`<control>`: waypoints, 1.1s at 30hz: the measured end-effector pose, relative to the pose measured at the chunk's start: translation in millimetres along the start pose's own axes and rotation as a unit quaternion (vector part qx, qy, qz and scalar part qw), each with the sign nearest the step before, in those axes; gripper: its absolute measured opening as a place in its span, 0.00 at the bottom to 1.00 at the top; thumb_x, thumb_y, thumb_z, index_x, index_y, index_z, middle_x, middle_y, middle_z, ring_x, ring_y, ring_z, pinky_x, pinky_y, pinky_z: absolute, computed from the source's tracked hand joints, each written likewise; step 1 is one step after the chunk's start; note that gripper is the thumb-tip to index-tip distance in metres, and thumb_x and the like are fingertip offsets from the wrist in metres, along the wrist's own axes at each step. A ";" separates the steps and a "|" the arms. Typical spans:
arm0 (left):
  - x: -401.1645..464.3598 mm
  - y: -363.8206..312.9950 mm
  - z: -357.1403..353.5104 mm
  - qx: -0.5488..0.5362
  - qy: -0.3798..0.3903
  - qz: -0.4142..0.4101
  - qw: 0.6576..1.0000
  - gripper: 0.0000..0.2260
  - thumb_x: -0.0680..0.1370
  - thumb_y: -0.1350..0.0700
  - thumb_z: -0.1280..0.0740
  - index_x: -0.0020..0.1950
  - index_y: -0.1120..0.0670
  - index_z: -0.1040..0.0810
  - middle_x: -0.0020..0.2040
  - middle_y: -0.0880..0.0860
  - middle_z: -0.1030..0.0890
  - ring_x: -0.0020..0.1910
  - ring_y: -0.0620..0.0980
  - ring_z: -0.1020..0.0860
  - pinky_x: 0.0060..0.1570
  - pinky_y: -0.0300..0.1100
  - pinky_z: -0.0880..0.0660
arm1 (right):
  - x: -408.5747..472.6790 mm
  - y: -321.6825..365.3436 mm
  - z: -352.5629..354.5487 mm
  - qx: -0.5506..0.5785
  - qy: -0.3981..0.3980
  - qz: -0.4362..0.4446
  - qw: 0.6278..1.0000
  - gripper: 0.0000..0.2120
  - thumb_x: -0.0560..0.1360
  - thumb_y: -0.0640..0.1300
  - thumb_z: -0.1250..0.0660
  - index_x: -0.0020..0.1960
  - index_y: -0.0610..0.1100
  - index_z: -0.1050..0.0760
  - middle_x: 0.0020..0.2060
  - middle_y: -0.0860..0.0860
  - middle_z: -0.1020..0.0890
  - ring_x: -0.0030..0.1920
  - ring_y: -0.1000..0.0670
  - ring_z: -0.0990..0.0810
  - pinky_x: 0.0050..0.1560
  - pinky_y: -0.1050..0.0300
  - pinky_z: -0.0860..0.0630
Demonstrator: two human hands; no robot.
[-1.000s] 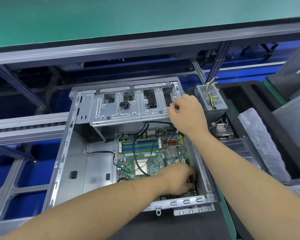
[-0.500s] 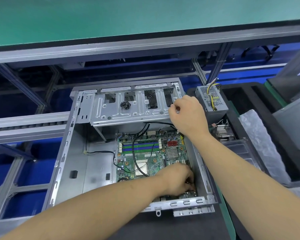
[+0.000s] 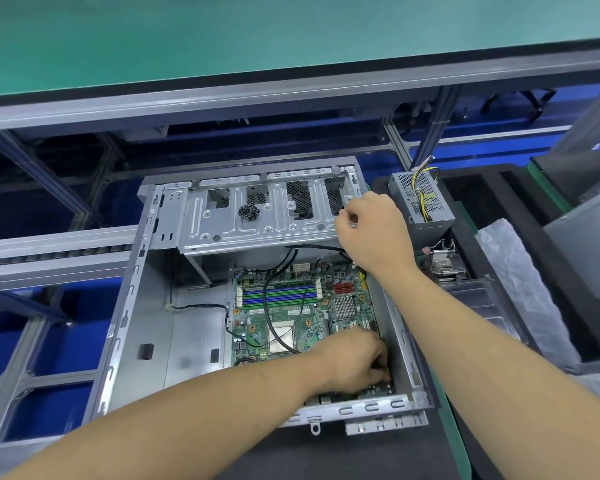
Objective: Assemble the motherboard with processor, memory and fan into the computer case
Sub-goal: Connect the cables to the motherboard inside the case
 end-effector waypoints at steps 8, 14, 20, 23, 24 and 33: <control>0.7 -1.1 -2.3 0.032 0.024 -0.005 0.999 0.09 0.78 0.50 0.30 0.51 0.55 0.18 0.50 0.55 0.19 0.48 0.56 0.21 0.45 0.49 0.21 | -0.2 0.1 -0.6 0.005 -0.001 0.001 1.000 0.15 0.80 0.43 0.38 0.35 0.42 0.29 0.36 0.45 0.24 0.44 0.42 0.27 0.46 0.45 0.27; 1.7 -10.2 1.7 0.061 0.028 -0.005 0.998 0.08 0.78 0.52 0.31 0.45 0.57 0.22 0.48 0.58 0.20 0.43 0.58 0.23 0.38 0.45 0.26 | 0.3 -0.7 -1.8 0.003 0.000 -0.001 1.000 0.15 0.79 0.43 0.37 0.35 0.40 0.27 0.36 0.47 0.25 0.44 0.42 0.28 0.46 0.46 0.27; 4.5 -20.9 3.0 0.041 0.027 0.047 0.998 0.08 0.76 0.57 0.32 0.39 0.59 0.25 0.37 0.58 0.22 0.38 0.60 0.23 0.36 0.46 0.25 | 0.8 -1.4 -2.0 0.003 0.000 0.000 1.000 0.15 0.79 0.43 0.37 0.36 0.38 0.25 0.36 0.45 0.25 0.44 0.41 0.28 0.45 0.46 0.27; 2.6 -18.2 4.4 0.008 0.017 0.069 0.997 0.18 0.75 0.60 0.32 0.28 0.53 0.36 0.27 0.51 0.33 0.33 0.56 0.30 0.30 0.40 0.36 | 0.7 -1.1 -1.8 0.003 0.000 0.004 1.000 0.15 0.79 0.43 0.37 0.34 0.41 0.29 0.35 0.46 0.25 0.43 0.41 0.28 0.44 0.47 0.28; 1.9 -18.5 5.6 0.007 0.015 0.071 0.997 0.19 0.74 0.60 0.32 0.28 0.52 0.37 0.27 0.50 0.34 0.32 0.56 0.30 0.29 0.39 0.38 | 0.4 -0.7 -1.6 0.002 0.000 0.006 1.000 0.15 0.79 0.43 0.37 0.34 0.42 0.30 0.35 0.46 0.26 0.43 0.42 0.28 0.44 0.48 0.29; 6.7 -19.3 2.9 -0.034 0.023 0.096 0.995 0.11 0.74 0.60 0.32 0.34 0.54 0.31 0.33 0.53 0.25 0.34 0.54 0.28 0.33 0.40 0.31 | 0.1 -0.5 0.2 0.010 0.019 -0.003 1.000 0.15 0.80 0.45 0.39 0.36 0.42 0.30 0.37 0.46 0.25 0.46 0.42 0.28 0.47 0.45 0.27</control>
Point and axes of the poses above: each hand's wrist, its own x-axis towards the middle knuckle, its own z-axis out of the back of the hand, y = z × x, the point moved 4 cm from there along x, towards the middle knuckle
